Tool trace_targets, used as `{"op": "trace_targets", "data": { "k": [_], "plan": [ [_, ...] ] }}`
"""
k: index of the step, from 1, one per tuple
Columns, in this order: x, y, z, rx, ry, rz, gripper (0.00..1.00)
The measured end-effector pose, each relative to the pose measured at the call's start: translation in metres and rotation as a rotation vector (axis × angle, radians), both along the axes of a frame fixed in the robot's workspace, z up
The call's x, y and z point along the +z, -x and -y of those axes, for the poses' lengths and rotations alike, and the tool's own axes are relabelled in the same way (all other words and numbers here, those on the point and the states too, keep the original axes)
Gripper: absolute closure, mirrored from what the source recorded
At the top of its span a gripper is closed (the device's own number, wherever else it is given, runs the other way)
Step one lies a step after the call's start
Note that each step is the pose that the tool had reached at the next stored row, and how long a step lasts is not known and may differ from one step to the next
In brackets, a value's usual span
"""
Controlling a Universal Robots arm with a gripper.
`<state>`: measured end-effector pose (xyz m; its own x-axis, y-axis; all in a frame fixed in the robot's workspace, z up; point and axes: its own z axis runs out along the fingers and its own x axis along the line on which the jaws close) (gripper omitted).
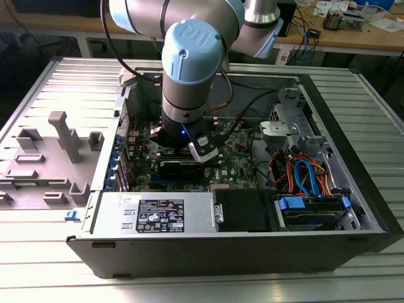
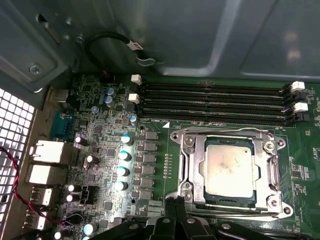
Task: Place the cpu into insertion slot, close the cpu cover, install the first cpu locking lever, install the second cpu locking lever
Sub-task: 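Install the second cpu locking lever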
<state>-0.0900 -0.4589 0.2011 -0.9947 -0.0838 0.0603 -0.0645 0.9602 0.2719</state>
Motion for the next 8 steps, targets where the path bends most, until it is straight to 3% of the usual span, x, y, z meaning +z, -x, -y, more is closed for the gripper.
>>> {"op": "trace_targets", "data": {
  "k": [8],
  "plan": [
    [-0.0027, 0.0031, -0.0025, 0.000, -0.0026, 0.0000, 0.89]
  ]
}}
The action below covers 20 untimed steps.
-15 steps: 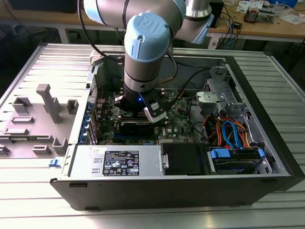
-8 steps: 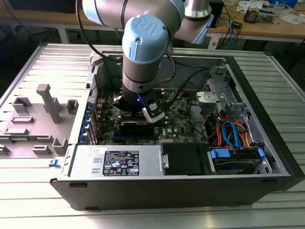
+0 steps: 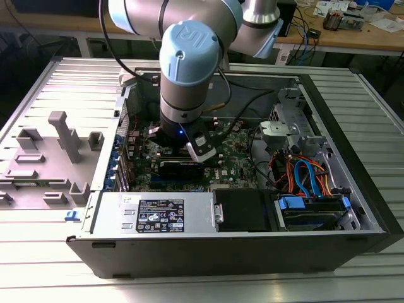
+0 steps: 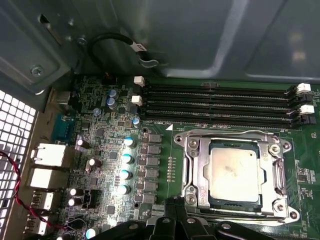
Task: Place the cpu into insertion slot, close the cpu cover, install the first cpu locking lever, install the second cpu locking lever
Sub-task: 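Install the second cpu locking lever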
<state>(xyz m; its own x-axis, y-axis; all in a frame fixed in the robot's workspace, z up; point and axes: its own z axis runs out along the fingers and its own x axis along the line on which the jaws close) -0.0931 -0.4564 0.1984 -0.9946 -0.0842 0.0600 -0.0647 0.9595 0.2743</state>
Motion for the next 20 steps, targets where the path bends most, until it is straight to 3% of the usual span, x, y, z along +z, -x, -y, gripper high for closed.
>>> {"op": "trace_targets", "data": {
  "k": [9, 14, 15, 16, 17, 18, 20],
  "plan": [
    [-0.0021, 0.003, -0.0024, 0.000, -0.0004, 0.0000, 0.89],
    [-0.0022, 0.003, -0.0025, 0.000, 0.0088, 0.0001, 0.89],
    [-0.0023, 0.003, -0.0026, 0.000, 0.0235, 0.0002, 0.89],
    [0.0002, 0.003, -0.0025, 0.000, 0.0304, 0.0003, 0.89],
    [0.0052, 0.003, -0.0024, 0.000, 0.0307, 0.0000, 0.89],
    [0.0156, 0.003, -0.0025, 0.000, 0.0308, 0.0000, 0.89],
    [0.0200, 0.003, -0.0025, 0.000, 0.0307, 0.0000, 0.89]
  ]
}}
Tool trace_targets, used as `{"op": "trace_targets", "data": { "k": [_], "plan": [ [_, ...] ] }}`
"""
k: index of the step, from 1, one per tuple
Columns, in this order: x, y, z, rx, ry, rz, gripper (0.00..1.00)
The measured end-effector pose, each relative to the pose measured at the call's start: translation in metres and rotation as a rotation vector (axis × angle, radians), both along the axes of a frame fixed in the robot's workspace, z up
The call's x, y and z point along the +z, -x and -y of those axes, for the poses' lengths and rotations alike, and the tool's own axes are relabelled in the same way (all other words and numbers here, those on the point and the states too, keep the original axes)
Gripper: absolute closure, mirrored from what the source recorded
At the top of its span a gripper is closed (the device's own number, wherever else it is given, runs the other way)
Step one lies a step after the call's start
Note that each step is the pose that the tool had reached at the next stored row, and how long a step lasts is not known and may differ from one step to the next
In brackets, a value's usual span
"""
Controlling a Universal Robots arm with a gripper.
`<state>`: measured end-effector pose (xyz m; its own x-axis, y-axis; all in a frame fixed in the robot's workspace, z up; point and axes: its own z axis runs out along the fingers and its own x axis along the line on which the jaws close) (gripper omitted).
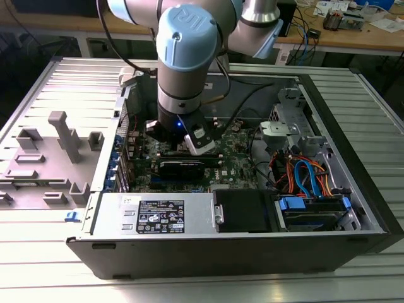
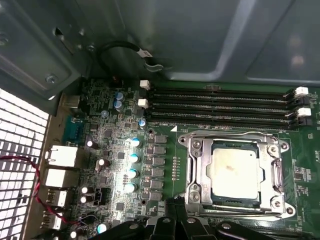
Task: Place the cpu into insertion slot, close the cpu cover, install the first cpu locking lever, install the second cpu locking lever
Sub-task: 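Install the second cpu locking lever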
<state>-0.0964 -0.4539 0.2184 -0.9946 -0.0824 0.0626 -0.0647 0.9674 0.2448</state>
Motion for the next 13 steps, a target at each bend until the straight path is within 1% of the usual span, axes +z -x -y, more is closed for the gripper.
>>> {"op": "trace_targets", "data": {
  "k": [1, 2, 4, 5, 7, 8, 13],
  "plan": [
    [0.0022, 0.0000, -0.0001, 0.000, 0.0004, 0.0000, 0.89],
    [0.0030, 0.0001, -0.0003, 0.000, 0.0043, 0.0002, 0.89],
    [0.0033, 0.0000, -0.0017, 0.000, 0.0292, -0.0001, 0.89],
    [0.0032, 0.0000, -0.0031, 0.000, 0.0444, 0.0000, 0.89],
    [0.0032, 0.0000, -0.0050, -0.001, 0.0550, 0.0001, 0.89],
    [0.0033, 0.0000, -0.0058, -0.001, 0.0589, 0.0000, 0.89],
    [0.0033, -0.0001, -0.0058, -0.001, 0.0590, -0.0009, 0.89]
  ]
}}
